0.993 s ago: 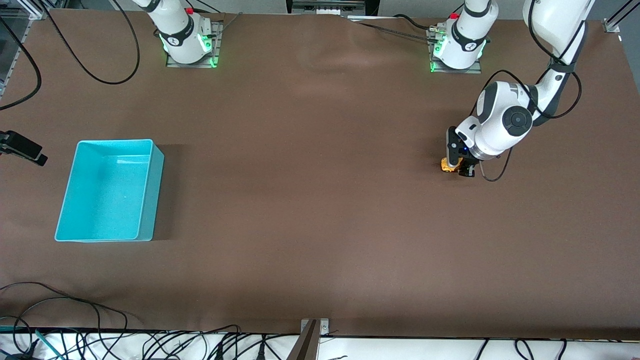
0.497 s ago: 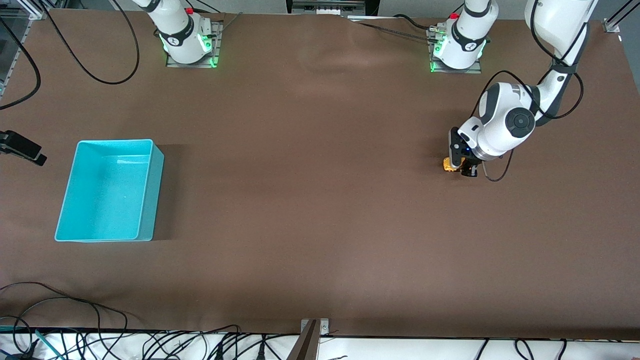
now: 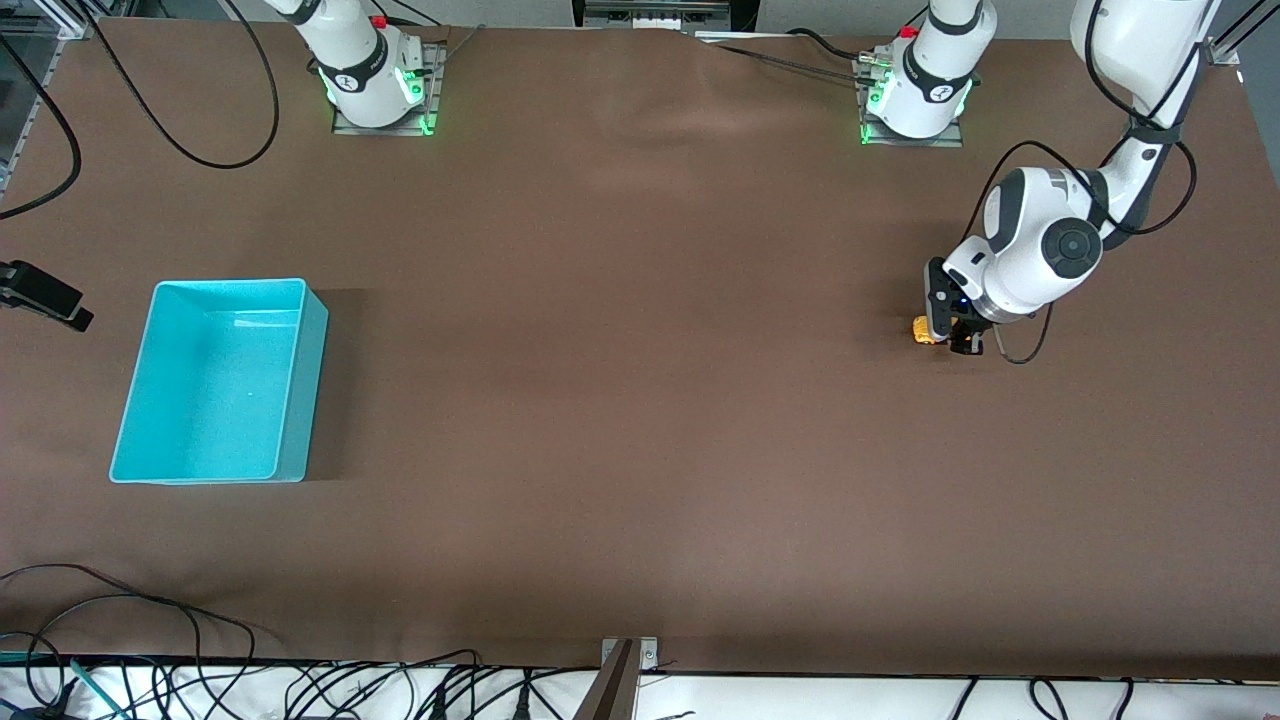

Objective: Wind up and store yellow beetle car
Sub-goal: 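Press the car down with the left gripper and pull it backward, then release the car and lift the left gripper away from it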

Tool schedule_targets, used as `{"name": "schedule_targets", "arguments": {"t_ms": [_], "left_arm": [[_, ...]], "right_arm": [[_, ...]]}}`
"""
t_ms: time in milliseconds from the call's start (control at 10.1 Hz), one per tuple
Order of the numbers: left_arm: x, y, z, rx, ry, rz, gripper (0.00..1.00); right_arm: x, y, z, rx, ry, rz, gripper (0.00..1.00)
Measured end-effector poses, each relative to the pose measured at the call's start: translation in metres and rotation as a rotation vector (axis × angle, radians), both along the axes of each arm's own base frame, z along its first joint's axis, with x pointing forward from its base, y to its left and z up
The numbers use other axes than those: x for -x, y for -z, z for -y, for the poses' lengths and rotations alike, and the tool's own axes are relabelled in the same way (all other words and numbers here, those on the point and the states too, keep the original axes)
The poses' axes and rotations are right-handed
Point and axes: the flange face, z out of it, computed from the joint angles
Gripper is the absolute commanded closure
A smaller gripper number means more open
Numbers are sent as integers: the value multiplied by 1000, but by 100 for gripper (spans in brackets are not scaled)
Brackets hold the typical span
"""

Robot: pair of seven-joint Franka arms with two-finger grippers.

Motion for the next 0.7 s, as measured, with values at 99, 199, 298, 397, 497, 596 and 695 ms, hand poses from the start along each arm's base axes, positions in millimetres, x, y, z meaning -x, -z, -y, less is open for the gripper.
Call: {"name": "schedule_targets", "arguments": {"t_ms": [99,199,298,397,497,596,695], "left_arm": [[0,0,-8,-4,9,-1,100],[1,0,-19,-7,19,-3,100],[1,0,-34,-10,23,-4,100],[1,0,-51,-11,29,-5,100],[1,0,-63,-10,36,-5,100],[0,0,-73,-9,37,-4,100],[0,0,-80,-11,32,-3,100]], "right_arm": [[0,0,0,0,0,0,0],[0,0,0,0,0,0,0],[0,0,0,0,0,0,0],[0,0,0,0,0,0,0],[0,0,0,0,0,0,0],[0,0,0,0,0,0,0],[0,0,0,0,0,0,0]]}}
